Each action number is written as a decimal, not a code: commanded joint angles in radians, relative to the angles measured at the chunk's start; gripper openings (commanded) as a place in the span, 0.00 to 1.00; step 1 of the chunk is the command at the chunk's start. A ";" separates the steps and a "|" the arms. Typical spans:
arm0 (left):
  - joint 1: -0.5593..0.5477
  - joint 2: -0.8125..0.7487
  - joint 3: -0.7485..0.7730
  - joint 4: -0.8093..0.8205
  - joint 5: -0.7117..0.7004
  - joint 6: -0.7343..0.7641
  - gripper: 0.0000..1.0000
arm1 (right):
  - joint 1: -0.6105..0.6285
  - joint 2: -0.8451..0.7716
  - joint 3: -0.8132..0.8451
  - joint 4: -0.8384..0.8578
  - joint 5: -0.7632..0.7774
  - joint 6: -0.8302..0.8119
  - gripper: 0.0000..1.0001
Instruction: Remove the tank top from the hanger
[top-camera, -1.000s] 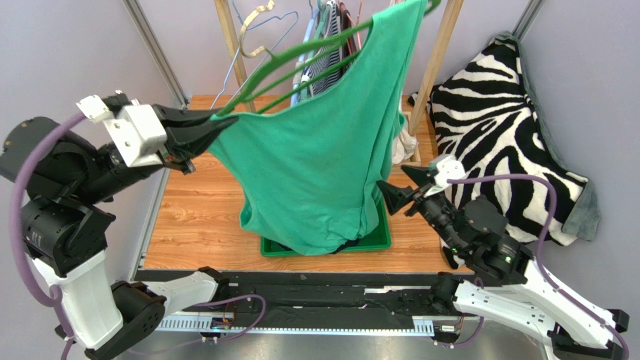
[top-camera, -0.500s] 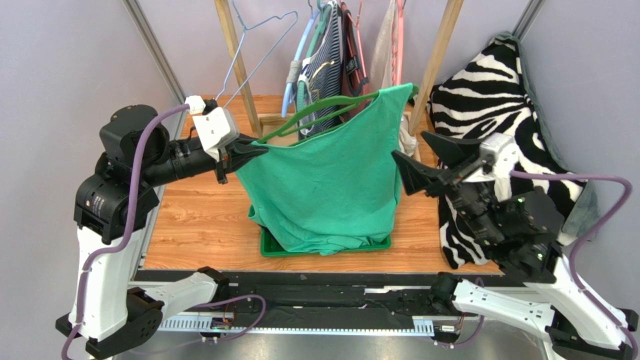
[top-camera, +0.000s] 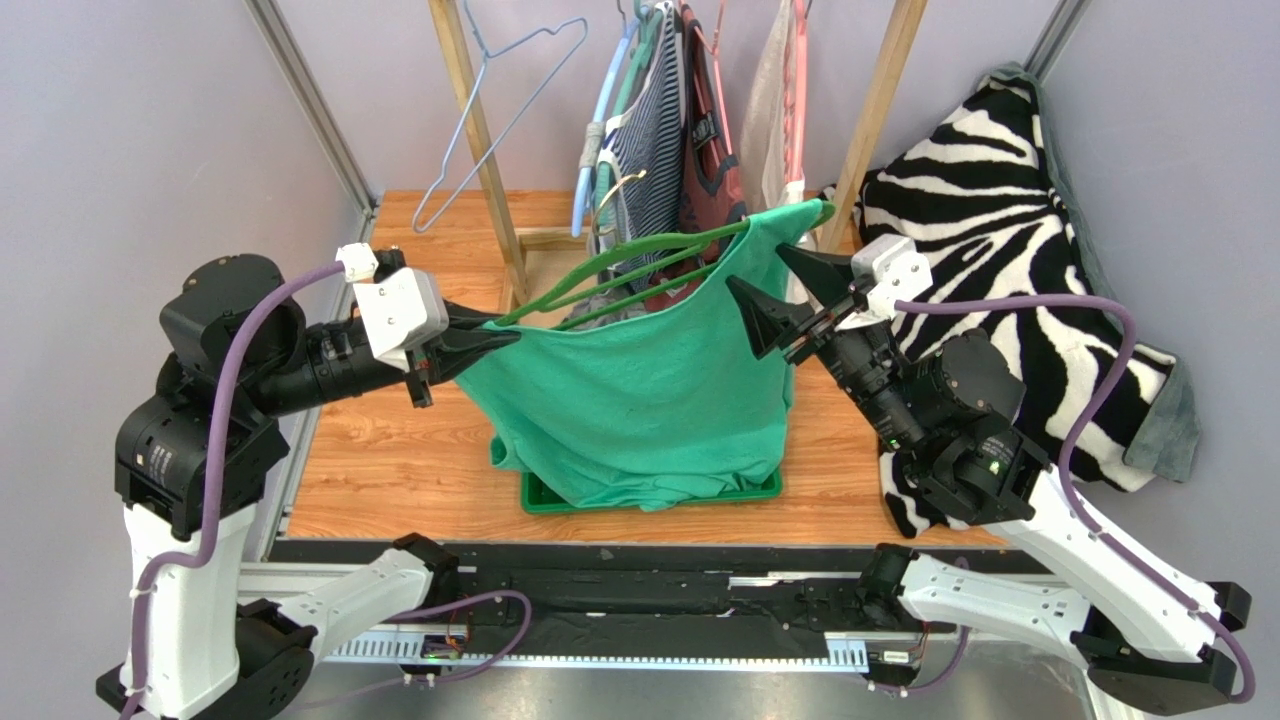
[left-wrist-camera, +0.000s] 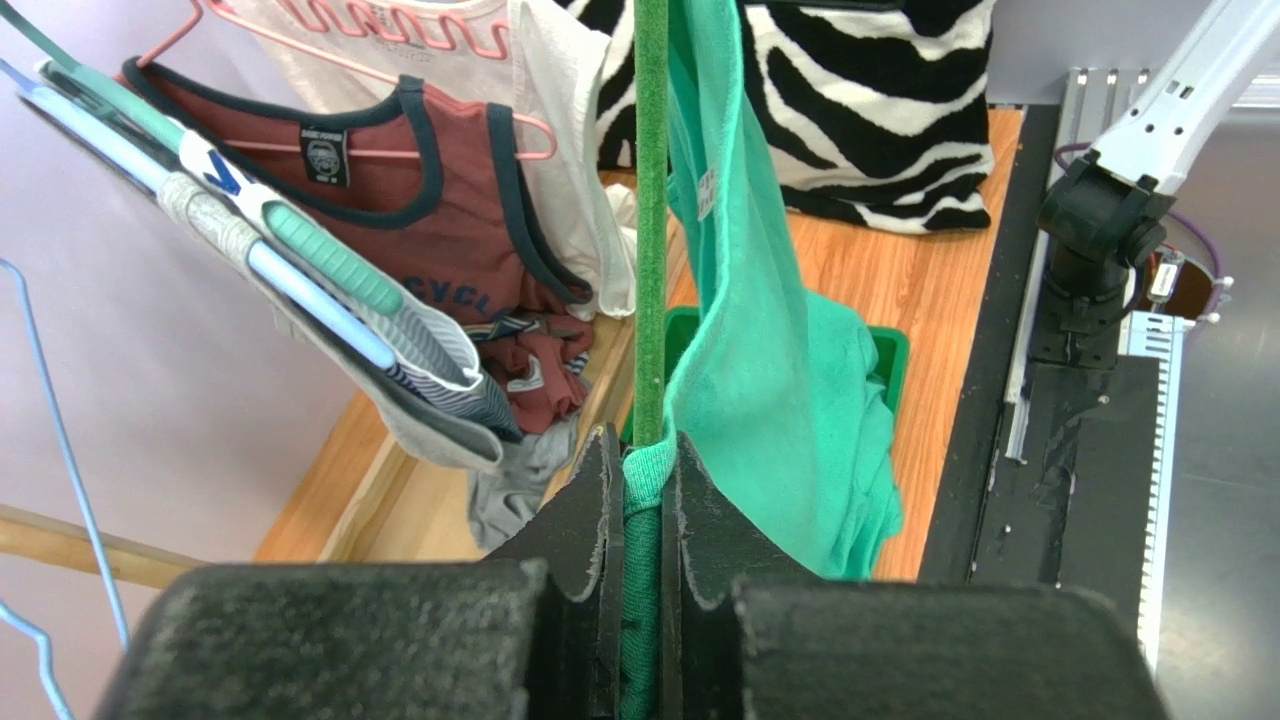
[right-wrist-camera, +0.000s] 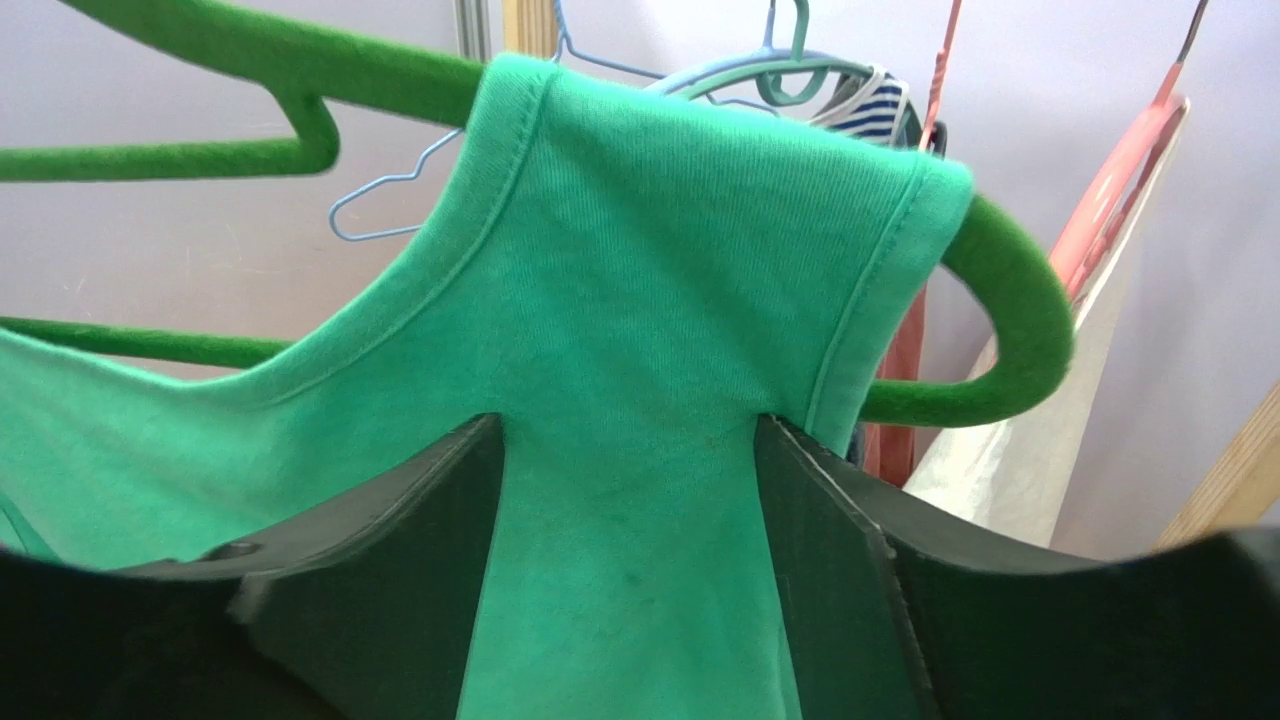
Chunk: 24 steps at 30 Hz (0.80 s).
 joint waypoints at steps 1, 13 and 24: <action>0.003 -0.012 -0.024 0.039 0.015 0.032 0.00 | -0.005 0.031 0.051 0.074 -0.041 0.024 0.52; 0.005 -0.017 -0.055 0.043 -0.030 0.049 0.00 | -0.006 -0.014 0.036 0.092 -0.009 0.075 0.00; 0.005 -0.014 -0.025 0.042 -0.016 0.045 0.00 | -0.013 -0.169 -0.073 -0.008 0.066 0.078 0.67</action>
